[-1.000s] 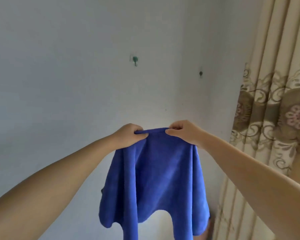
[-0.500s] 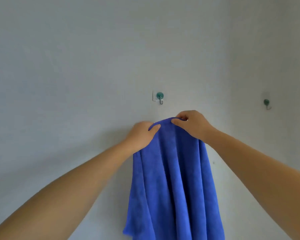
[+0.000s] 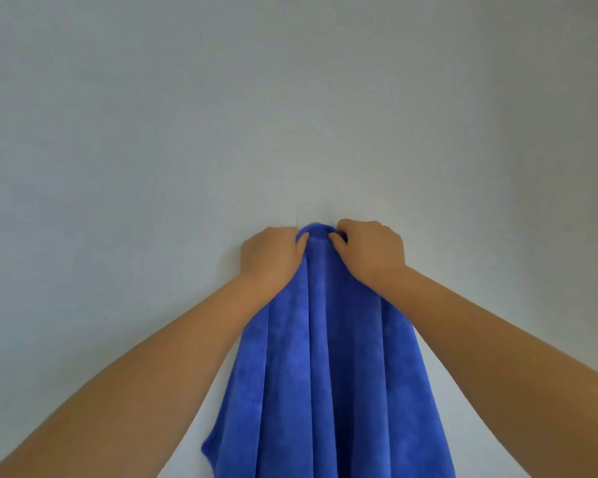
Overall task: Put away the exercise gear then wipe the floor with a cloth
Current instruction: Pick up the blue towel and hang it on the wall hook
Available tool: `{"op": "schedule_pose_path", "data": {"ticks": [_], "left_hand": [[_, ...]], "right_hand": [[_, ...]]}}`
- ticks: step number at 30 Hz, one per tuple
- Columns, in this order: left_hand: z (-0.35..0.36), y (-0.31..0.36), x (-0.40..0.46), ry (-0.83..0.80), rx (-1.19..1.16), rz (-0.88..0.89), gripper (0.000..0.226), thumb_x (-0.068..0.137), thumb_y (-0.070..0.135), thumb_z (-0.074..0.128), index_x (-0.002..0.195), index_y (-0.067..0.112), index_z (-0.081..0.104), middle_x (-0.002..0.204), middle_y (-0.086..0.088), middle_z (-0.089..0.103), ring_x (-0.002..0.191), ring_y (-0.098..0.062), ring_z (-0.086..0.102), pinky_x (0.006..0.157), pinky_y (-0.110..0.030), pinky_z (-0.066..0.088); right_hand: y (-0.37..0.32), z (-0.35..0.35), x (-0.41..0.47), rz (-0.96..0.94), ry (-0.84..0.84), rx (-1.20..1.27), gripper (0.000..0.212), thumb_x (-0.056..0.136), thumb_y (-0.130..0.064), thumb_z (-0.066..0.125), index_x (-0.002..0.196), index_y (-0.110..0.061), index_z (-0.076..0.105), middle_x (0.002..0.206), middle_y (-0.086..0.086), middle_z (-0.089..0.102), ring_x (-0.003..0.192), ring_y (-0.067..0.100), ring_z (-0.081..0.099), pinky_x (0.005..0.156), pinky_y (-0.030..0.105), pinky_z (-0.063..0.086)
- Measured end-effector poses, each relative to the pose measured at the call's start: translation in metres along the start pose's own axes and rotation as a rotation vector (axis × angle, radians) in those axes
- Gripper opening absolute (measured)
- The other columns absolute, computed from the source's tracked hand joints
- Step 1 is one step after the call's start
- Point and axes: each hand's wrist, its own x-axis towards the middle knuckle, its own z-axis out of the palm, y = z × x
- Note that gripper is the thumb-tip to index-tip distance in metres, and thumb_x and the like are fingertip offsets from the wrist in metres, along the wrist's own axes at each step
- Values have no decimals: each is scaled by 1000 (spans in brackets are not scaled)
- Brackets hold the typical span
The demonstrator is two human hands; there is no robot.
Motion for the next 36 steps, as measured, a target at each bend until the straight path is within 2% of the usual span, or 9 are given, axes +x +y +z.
{"op": "schedule_pose_path", "data": {"ticks": [8, 11, 14, 17, 20, 23, 27, 31, 36], "left_hand": [[23, -5, -41, -69, 264, 195, 23, 101, 22, 33, 94, 15, 54, 89, -3, 65, 78, -23, 62, 60, -29, 36], [23, 7, -49, -108, 197, 145, 21, 98, 14, 34, 100, 13, 55, 93, -4, 64, 76, -20, 57, 60, -30, 34], [22, 7, -66, -147, 81, 92, 20, 98, 12, 34, 90, 15, 52, 86, -2, 61, 71, -17, 51, 56, -27, 32], [28, -8, -113, -257, -102, 6, 23, 98, 19, 32, 81, 16, 47, 72, 3, 54, 70, -19, 55, 60, -31, 44], [35, -35, -175, -340, -193, -69, 31, 101, 33, 29, 97, 13, 52, 88, -2, 60, 77, -23, 59, 67, -34, 47], [26, -59, -218, -411, -116, -40, 33, 100, 39, 30, 106, 13, 50, 102, -3, 58, 84, -25, 58, 69, -34, 44], [-13, -73, -258, -432, -49, -86, 33, 100, 37, 34, 109, 11, 53, 103, -3, 57, 88, -26, 58, 69, -34, 42], [-50, -95, -317, -506, 92, -236, 26, 98, 27, 37, 106, 13, 57, 100, -5, 58, 88, -26, 57, 69, -33, 42], [-114, -110, -430, -585, 254, -544, 25, 97, 22, 37, 111, 15, 57, 105, -6, 59, 93, -25, 57, 77, -32, 43]], "right_hand": [[-6, 26, -40, -49, -43, -111, 27, 102, -29, 30, 97, -13, 51, 72, -2, 53, 65, 16, 47, 46, 27, 23], [-14, 25, -47, -47, -118, -185, 19, 100, -19, 34, 106, -11, 50, 64, -7, 33, 64, 14, 43, 44, 24, 20], [-23, 19, -60, -2, -197, -227, 17, 99, -15, 37, 110, -10, 48, 64, -5, 30, 55, 12, 35, 44, 24, 21], [-31, 26, -106, 52, -226, -145, 17, 99, -14, 35, 108, -8, 47, 71, -2, 39, 61, 15, 40, 49, 28, 28], [-35, 47, -175, 98, -138, 13, 22, 98, -16, 38, 110, -5, 53, 92, 8, 56, 79, 24, 50, 60, 35, 41], [-43, 62, -223, 0, -69, 6, 33, 90, -13, 42, 118, -2, 56, 91, 12, 60, 73, 27, 54, 57, 35, 48], [-86, 64, -269, -354, -78, 131, 35, 82, -15, 38, 102, -6, 65, 78, 6, 60, 62, 24, 53, 47, 31, 44], [-145, 74, -307, -488, -264, 179, 24, 80, -12, 43, 88, -7, 65, 74, 6, 55, 64, 25, 53, 51, 29, 35], [-213, 72, -374, -469, -575, 328, 30, 92, -13, 43, 120, -8, 56, 114, 12, 56, 101, 31, 52, 77, 38, 36]]}}
